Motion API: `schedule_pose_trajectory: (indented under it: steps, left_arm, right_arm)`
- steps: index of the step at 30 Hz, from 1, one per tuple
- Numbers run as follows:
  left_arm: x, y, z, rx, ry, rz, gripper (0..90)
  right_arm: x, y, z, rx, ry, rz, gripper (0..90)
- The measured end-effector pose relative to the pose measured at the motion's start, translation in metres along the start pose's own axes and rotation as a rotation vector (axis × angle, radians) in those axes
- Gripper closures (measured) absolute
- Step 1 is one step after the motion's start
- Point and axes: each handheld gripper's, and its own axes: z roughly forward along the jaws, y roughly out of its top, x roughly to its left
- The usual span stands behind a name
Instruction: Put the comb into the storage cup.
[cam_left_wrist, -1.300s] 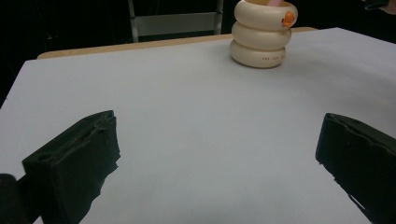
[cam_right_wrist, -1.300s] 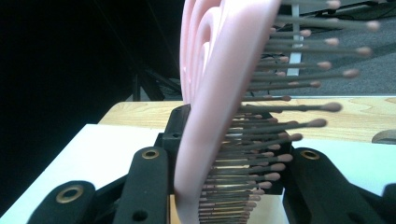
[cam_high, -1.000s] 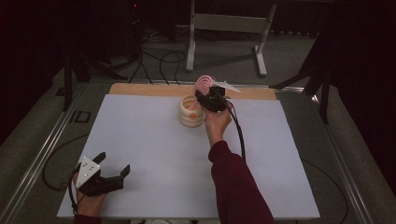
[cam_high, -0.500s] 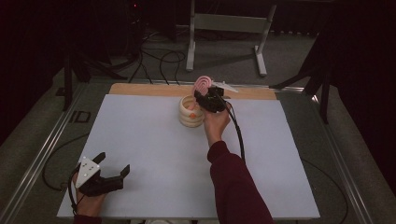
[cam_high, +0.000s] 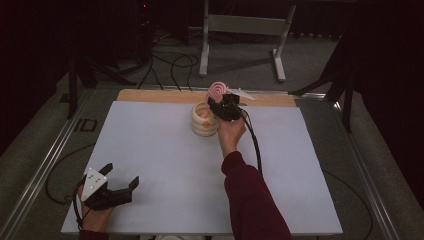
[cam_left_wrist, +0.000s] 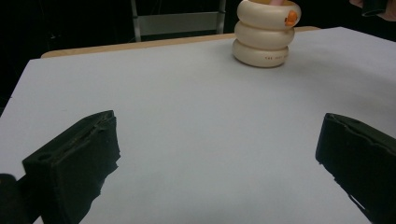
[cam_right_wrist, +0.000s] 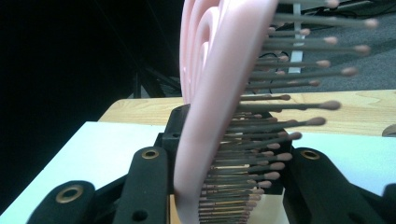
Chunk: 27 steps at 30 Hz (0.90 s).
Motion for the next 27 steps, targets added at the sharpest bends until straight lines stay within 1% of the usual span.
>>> schedule_pose_trajectory:
  steps: [6, 14, 16, 27]
  left_arm:
    - [0.0, 0.0, 0.0, -0.001, 0.002, -0.002, 0.2]
    - [0.0, 0.0, 0.0, 0.001, 0.002, 0.0, 0.1]
    - [0.0, 0.0, 0.0, 0.002, 0.002, 0.0, 0.1]
    - [0.0, 0.0, 0.001, 0.005, 0.002, 0.002, 0.2]
  right_arm:
    - [-0.003, -0.001, 0.0, -0.003, 0.0, 0.016, 63.4]
    - [-0.004, -0.001, 0.0, -0.003, 0.004, 0.024, 63.3]
    - [-0.008, -0.003, 0.0, -0.002, 0.004, 0.039, 63.2]
    - [-0.011, -0.004, -0.001, 0.0, -0.003, 0.039, 62.8]
